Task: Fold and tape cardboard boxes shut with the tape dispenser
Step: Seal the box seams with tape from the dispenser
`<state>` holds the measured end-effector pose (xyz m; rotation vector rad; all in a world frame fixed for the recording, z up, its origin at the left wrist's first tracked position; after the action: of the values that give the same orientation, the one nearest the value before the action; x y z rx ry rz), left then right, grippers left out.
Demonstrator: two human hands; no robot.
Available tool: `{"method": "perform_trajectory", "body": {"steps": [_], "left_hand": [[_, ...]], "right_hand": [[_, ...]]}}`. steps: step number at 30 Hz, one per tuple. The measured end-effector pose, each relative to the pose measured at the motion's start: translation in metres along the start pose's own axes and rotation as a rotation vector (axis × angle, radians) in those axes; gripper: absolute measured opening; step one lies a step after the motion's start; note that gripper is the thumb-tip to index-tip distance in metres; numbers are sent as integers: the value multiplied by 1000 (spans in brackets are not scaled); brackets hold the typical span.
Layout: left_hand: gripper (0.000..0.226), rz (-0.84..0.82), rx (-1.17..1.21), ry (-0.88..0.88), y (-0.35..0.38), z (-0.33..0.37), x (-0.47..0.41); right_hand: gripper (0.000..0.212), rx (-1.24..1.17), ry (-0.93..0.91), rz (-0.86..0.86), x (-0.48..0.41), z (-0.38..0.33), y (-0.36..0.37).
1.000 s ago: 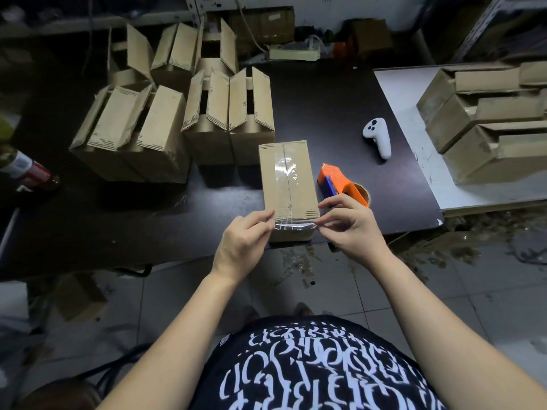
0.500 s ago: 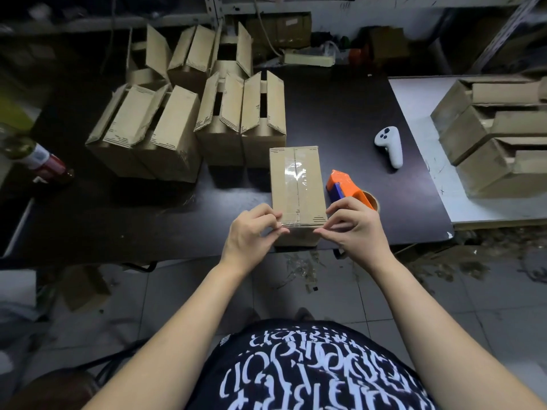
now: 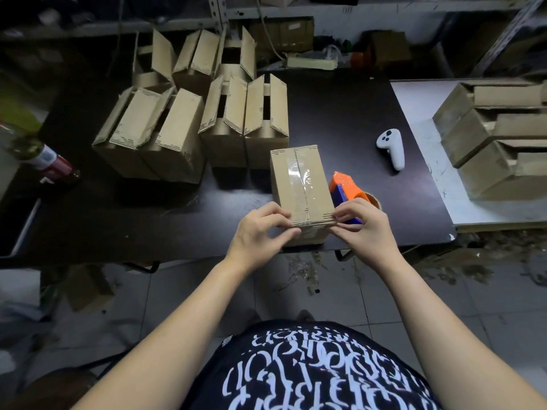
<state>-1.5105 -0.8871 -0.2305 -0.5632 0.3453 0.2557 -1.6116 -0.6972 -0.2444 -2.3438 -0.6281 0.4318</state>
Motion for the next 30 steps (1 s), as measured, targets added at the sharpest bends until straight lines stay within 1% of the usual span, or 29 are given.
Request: {"method": "perform_trajectory", "body": {"steps": [2, 4, 8, 12, 14, 16, 18, 19, 21, 23, 26, 30], "left_hand": [[10, 28, 24, -57, -5, -3, -11], [14, 55, 12, -141, -13, -16, -24], [30, 87, -39, -348, -26, -49, -47], [49, 105, -26, -436, -31, -57, -73], [63, 88, 13, -490, -29, -63, -83], [78, 53, 136, -590, -21, -74, -86], [85, 30, 249, -666, -13, -83, -85], [82, 36, 267, -676, -13, -84, -85], [69, 105, 258, -665, -21, -85, -81], [59, 181, 207, -662, -35, -84, -74], [63, 215, 109, -684, -48, -86, -58], [74, 167, 62, -733, -57, -92, -43]], "right_hand": [[28, 32, 20, 13, 1, 3, -2], [29, 30, 48, 38, 2, 7, -5], [28, 70, 157, 169, 6, 17, -22], [23, 170, 312, 309, 14, 24, -35], [18, 151, 384, 301, 17, 27, -32], [10, 97, 416, 237, 17, 24, -24], [9, 33, 440, 211, 19, 22, -19], [12, 15, 452, 215, 19, 22, -19], [19, -10, 475, 221, 21, 23, -19], [32, -53, 497, 200, 21, 27, -17], [51, -63, 485, 126, 19, 29, -9], [63, -201, 445, 36, 12, 27, 8]]}}
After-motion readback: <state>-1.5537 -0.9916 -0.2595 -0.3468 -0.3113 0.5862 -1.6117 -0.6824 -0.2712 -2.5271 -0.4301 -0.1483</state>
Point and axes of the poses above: each hand's wrist, its own x-axis away from the middle knuckle, its own y-axis out of the palm, z = x × y, the point moved 10 cm from there along -x, towards the middle knuckle, and after that the axes turned 10 degrees about x, right-handed, at the moved point
